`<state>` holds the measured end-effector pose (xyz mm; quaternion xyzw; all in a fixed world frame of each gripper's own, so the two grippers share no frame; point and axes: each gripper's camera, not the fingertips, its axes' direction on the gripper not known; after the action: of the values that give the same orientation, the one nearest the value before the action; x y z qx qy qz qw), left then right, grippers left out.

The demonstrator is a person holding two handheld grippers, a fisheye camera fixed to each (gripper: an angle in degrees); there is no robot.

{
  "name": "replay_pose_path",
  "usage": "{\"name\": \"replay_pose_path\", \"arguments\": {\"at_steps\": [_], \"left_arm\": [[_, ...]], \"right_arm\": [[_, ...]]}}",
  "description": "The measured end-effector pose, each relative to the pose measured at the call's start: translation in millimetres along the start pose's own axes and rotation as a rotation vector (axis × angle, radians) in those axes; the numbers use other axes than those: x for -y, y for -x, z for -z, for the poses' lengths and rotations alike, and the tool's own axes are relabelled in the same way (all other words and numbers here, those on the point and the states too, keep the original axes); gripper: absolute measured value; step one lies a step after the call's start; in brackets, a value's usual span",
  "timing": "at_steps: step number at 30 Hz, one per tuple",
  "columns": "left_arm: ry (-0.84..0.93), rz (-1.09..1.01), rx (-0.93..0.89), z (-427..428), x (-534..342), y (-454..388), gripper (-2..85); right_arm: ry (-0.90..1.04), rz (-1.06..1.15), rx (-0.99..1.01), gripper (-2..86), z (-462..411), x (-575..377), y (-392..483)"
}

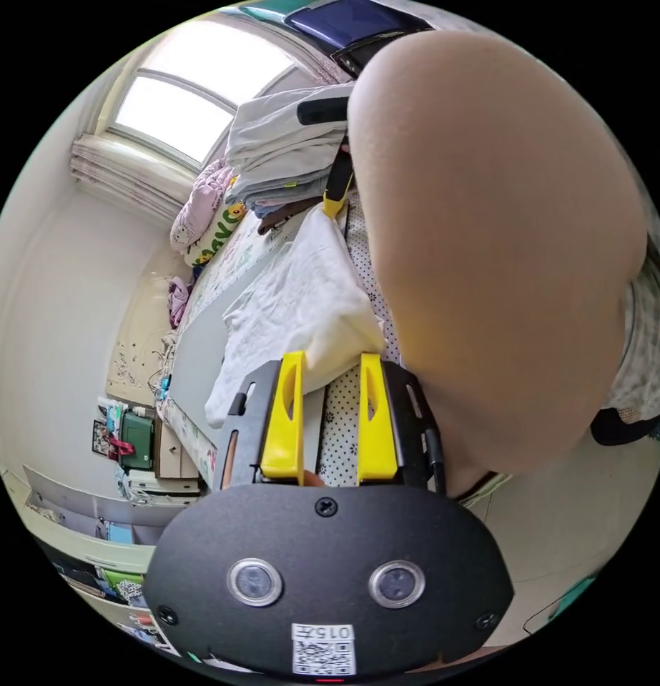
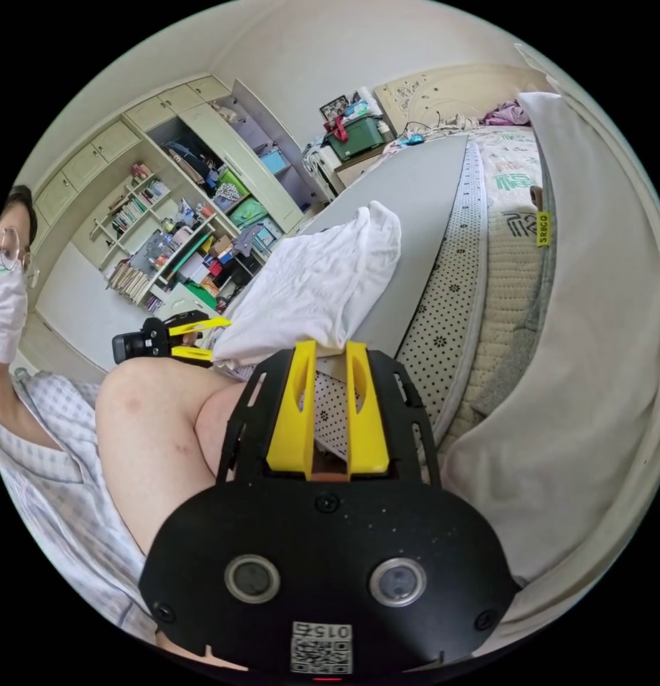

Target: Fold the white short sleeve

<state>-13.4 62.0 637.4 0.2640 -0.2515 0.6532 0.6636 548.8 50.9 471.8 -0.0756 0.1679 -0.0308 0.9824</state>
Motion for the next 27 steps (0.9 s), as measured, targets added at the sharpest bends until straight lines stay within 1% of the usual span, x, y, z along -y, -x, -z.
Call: {"name": "replay_pose_path", "arguments": {"at_steps": [4,7,9,11,16,19,21,24,26,27], "left_arm": [[0.054,-0.146,-0.012,6,-1,-7,11.9],[0.009,-0.137,-0.03,17,5,3,11.6],[-0.014,-0.193,0.012,17,11,-3,11.6],[0.023,-0.265,0.01,6,15,-11,11.5],[0.024,-0.291,0.028,4,13,-7,11.0],[0.015,-0.299,0.044,-1,15,-6,10.3],[0.006,-0.268,0.056,-1,12,1,8.3],[-0.034,-0.127,0.057,12,-2,22,4.6],[-0.058,0.081,0.049,26,-22,48,3.0],[-0.064,0.137,0.048,30,-28,54,2.8]], "right_arm": [[-0.003,-0.009,-0.002,7.5,4,-1,-1],[-0.024,-0.021,0.011,7.4,5,-4,-1],[-0.037,-0.051,0.034,7.4,5,-5,-1],[-0.056,-0.076,0.055,7.4,6,-7,1],[-0.047,-0.061,0.016,7.3,11,-17,11],[-0.063,-0.091,0.034,7.3,11,-24,13],[-0.081,-0.083,0.046,7.3,12,-27,19],[-0.058,0.0,0.018,7.4,9,-28,38],[-0.042,0.109,-0.024,7.6,6,-32,58],[-0.043,0.138,-0.033,7.6,5,-33,64]]}}
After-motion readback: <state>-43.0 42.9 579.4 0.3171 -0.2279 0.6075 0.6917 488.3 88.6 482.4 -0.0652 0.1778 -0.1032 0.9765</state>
